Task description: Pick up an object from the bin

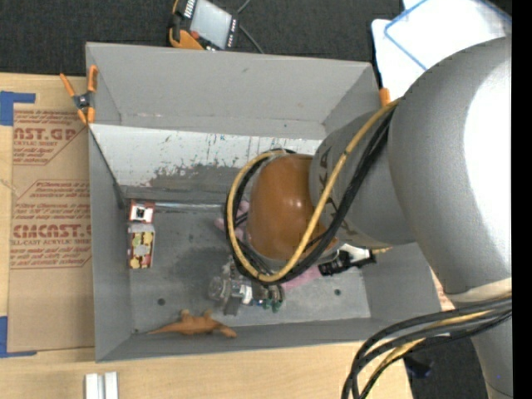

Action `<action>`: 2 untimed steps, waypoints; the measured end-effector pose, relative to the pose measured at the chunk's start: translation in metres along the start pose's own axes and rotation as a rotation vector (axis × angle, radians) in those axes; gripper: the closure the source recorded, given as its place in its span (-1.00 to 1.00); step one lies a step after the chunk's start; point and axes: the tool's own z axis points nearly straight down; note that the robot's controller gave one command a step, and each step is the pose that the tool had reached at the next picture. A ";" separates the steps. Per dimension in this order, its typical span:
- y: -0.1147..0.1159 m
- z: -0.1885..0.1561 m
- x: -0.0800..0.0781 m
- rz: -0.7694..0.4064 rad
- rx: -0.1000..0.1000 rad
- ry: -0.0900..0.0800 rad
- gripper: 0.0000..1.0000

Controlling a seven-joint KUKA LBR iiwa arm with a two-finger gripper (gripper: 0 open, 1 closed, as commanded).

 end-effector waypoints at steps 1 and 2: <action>0.000 -0.013 0.000 0.000 -0.001 0.000 1.00; 0.000 -0.021 0.000 0.000 -0.001 0.000 1.00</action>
Offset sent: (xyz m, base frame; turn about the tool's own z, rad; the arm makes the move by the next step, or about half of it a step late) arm 0.0000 0.0002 0.0100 -0.0002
